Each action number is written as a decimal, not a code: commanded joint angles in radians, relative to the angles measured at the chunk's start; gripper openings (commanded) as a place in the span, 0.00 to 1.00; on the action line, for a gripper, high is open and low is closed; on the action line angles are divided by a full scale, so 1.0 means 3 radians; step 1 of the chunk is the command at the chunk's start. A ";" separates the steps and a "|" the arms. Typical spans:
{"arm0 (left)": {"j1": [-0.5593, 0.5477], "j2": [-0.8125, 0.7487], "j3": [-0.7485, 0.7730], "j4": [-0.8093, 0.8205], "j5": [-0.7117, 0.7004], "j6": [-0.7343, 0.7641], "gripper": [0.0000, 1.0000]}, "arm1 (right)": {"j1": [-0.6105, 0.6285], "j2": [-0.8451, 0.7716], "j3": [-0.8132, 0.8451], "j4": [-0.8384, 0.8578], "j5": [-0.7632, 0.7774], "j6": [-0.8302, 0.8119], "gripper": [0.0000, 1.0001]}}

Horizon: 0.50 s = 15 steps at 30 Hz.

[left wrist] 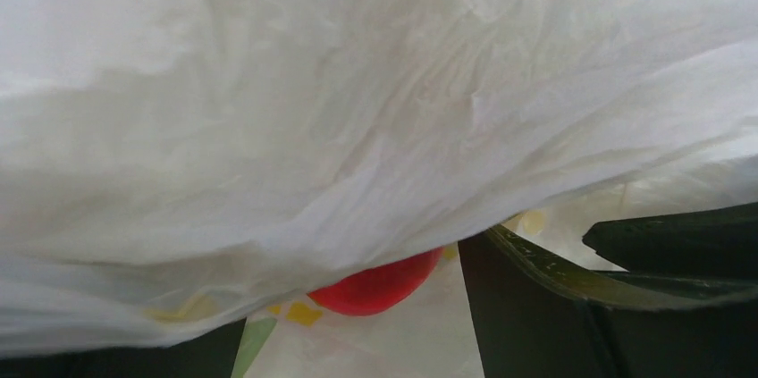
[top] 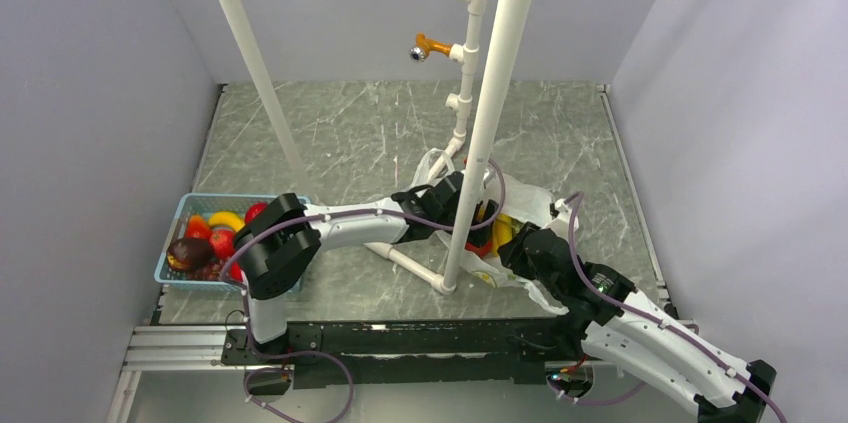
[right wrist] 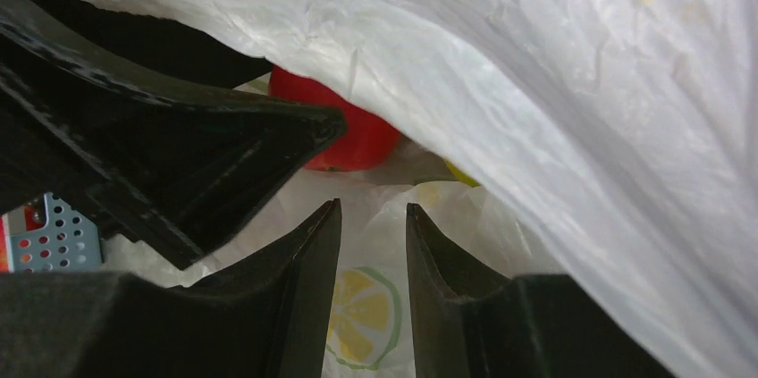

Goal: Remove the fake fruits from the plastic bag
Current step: Take out the fake fruit from the plastic bag.

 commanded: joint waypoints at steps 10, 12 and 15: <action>-0.0167 0.0169 0.0082 -0.0167 -0.0610 0.0103 0.74 | 0.0010 0.0044 -0.0069 0.0202 -0.0139 -0.0198 0.36; -0.0166 0.0152 0.0074 -0.0130 -0.0585 0.0108 0.64 | 0.0005 0.0045 -0.0089 0.0237 -0.0164 -0.0202 0.36; -0.0163 0.0151 0.0082 -0.0135 -0.0551 0.0122 0.46 | 0.0010 0.0066 -0.0085 0.0255 -0.0165 -0.0220 0.36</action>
